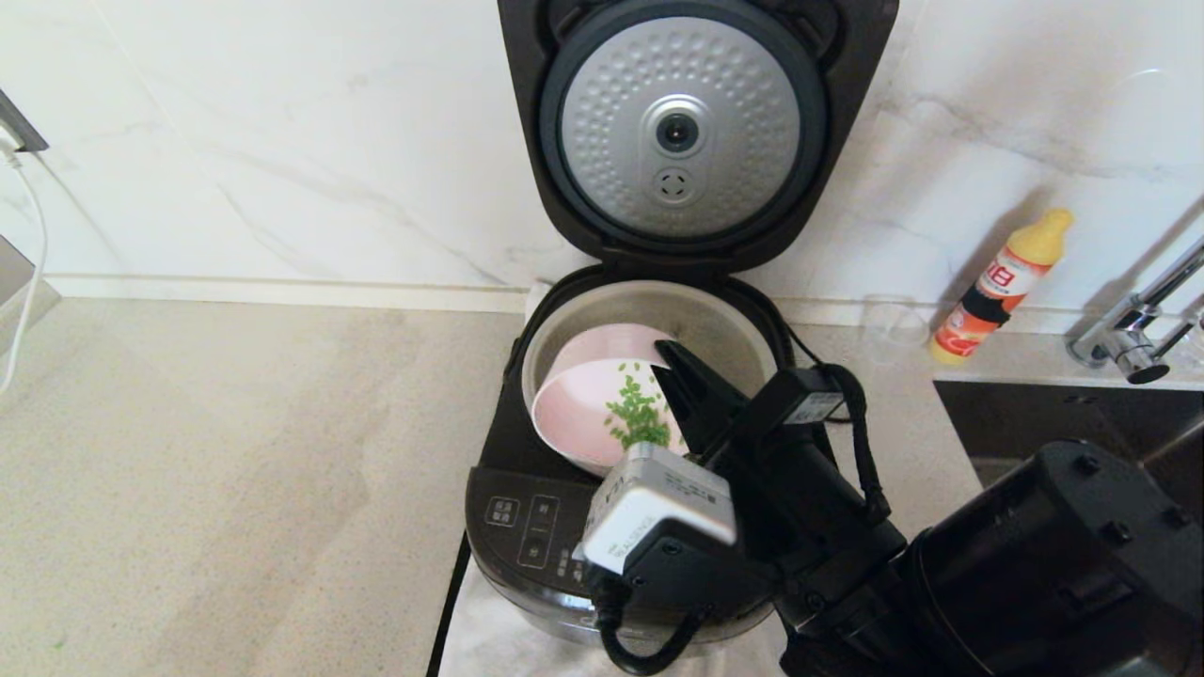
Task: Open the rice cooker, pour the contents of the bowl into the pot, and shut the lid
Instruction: Place the bowl on the table
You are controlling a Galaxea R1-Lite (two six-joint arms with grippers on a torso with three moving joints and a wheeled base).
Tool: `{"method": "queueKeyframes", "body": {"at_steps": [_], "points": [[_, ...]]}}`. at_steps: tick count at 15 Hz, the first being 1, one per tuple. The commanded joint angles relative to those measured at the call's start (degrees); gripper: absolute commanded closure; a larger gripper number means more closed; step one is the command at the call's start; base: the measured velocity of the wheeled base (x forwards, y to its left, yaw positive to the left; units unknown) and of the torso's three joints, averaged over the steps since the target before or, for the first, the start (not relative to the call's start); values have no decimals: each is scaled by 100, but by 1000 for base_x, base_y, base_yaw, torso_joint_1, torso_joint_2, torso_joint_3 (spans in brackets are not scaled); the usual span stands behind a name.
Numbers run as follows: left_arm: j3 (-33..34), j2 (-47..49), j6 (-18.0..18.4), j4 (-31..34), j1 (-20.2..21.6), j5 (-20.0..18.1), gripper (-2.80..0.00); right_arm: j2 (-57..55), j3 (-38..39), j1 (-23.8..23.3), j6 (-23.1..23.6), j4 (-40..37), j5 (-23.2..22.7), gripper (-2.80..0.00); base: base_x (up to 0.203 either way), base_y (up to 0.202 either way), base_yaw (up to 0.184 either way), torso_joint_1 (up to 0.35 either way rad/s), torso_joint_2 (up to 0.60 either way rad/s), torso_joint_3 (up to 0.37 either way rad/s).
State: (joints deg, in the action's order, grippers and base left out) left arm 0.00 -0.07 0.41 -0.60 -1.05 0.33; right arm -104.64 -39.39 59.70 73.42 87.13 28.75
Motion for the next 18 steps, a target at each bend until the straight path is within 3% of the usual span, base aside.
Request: {"method": "queueKeyframes", "body": {"at_steps": [1,3,5,9,12,15,18], "points": [[53,-1,2,-2,-1,2,0,81,366,334,35,54,8,0,0,0,0,0,0,0],[53,-1,2,-2,-1,2,0,216,527,794,38,44,77,0,0,0,0,0,0,0],[53,-1,2,-2,-1,2,0,185,329,825,38,-16,119,0,0,0,0,0,0,0],[53,-1,2,-2,-1,2,0,-159,-348,-63,47,18,134,0,0,0,0,0,0,0],[53,-1,2,-2,-1,2,0,-316,-608,-248,44,50,7,0,0,0,0,0,0,0],[53,-1,2,-2,-1,2,0,-128,-52,-29,43,54,-241,0,0,0,0,0,0,0],[53,-1,2,-2,-1,2,0,182,341,619,41,24,-186,0,0,0,0,0,0,0]]}}
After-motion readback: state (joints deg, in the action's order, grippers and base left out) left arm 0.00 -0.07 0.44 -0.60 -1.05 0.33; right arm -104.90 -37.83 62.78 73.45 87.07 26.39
